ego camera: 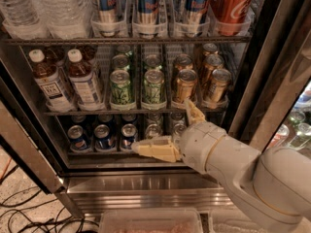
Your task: Pick redbull can from top shelf of fridge
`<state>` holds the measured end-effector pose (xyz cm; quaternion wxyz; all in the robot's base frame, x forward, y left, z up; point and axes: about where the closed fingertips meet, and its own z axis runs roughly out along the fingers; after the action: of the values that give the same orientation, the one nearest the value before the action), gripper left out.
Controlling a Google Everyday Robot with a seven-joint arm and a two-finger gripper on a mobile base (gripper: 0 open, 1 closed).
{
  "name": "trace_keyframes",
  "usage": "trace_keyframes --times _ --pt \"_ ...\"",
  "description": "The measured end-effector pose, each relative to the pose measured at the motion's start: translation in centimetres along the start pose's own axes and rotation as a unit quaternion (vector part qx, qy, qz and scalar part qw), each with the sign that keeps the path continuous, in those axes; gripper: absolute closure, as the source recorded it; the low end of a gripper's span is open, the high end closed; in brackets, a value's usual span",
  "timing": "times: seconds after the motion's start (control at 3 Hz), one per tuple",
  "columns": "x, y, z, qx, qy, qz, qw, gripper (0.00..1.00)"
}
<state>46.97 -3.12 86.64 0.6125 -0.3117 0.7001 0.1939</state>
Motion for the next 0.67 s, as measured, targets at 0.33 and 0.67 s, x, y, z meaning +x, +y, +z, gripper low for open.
trace_keyframes --times 0.33,0.67 --pt "-2.3 0.8 1.2 -0.009 -0.008 0.003 0.9999 0.0" --pt "-5.0 1.0 1.8 -0.008 -0.01 0.002 0.9999 0.0"
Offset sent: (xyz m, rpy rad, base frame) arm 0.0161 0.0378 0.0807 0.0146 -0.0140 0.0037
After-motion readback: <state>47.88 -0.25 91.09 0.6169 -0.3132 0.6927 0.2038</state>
